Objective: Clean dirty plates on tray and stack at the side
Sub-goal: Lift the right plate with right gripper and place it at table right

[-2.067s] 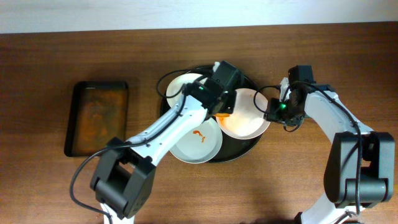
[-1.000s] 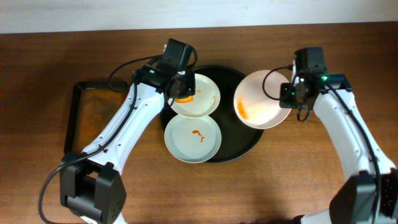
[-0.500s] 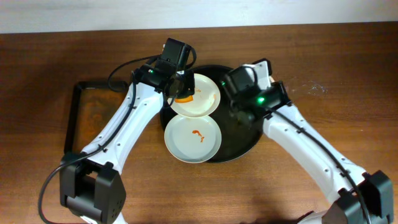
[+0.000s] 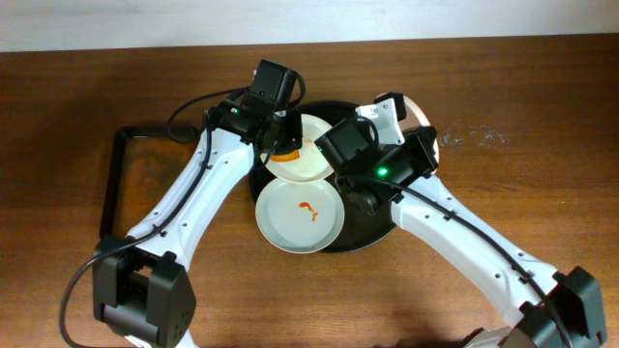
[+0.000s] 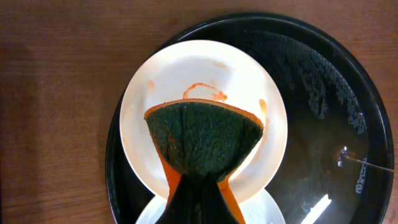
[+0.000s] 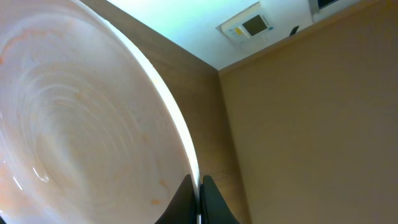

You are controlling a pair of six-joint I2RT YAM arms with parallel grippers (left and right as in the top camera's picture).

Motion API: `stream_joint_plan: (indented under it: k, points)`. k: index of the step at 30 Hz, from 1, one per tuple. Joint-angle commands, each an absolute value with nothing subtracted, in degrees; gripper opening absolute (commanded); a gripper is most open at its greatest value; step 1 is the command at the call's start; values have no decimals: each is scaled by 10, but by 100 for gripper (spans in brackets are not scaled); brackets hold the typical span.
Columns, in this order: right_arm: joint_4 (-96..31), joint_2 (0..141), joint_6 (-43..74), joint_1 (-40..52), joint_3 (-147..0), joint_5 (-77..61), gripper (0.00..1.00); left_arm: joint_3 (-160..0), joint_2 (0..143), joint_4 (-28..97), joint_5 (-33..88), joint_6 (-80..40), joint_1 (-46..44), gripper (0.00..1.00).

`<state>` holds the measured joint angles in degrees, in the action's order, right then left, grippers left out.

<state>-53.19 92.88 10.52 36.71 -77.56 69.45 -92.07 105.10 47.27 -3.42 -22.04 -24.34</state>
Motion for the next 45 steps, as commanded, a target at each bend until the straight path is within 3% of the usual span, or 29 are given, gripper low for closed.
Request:
stream_joint_plan:
  k: [1, 5, 11, 29, 38, 39, 43, 45]
  points:
    - [-532, 926, 114, 372, -780, 725, 4, -932, 1032, 475, -32, -218, -241, 0]
    - [-532, 926, 125, 367, -780, 698, 4, -932, 1032, 477, -32, -218, -241, 0]
    - [-561, 925, 211, 283, -780, 525, 4, -932, 1032, 486, -32, -218, -241, 1]
    - [-524, 959, 215, -183, -777, 133, 4, -932, 1032, 487, -32, -217, -241, 0]
    - [-512, 1004, 197, -222, -778, 102, 5, -932, 1032, 487, -32, -217, -241, 0]
    - [-511, 1004, 188, -222, -778, 93, 8, -932, 1032, 487, -32, -217, -241, 0]
    - [-507, 1003, 116, -222, -780, -24, 47, -932, 1032, 488, -32, -217, -241, 0]
    - [-508, 1001, 109, -222, -781, -80, 59, -932, 1032, 488, -32, -217, -241, 0]
